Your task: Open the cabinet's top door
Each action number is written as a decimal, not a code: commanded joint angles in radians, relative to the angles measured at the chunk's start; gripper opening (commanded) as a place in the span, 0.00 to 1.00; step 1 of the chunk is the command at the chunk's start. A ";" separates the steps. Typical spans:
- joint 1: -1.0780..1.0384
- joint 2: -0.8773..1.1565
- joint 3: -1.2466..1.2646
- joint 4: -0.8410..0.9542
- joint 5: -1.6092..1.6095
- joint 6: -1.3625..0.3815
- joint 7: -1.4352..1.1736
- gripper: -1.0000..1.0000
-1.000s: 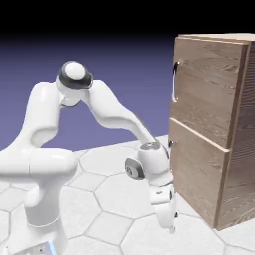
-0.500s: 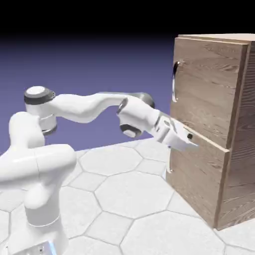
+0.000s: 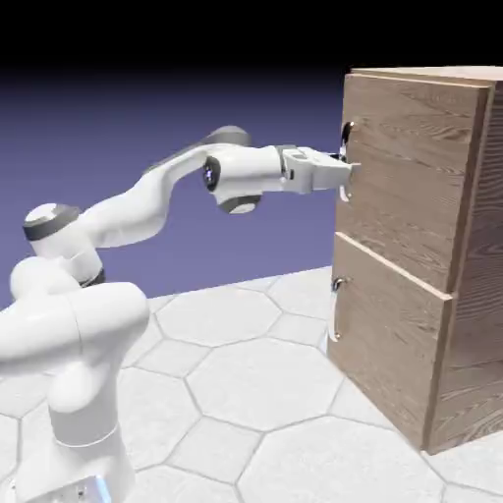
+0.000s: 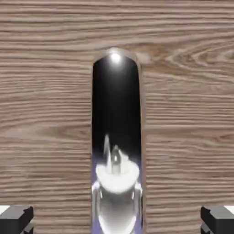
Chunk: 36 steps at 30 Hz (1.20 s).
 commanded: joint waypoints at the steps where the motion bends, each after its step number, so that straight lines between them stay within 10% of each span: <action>1: 0.021 0.004 -0.011 -0.037 0.019 -0.040 -0.028 0.00; 19: 0.182 -0.084 -0.342 -0.529 -0.029 -0.816 -0.399 0.00; 36: -0.138 -0.483 -0.675 -0.513 -0.495 -1.550 -0.757 0.00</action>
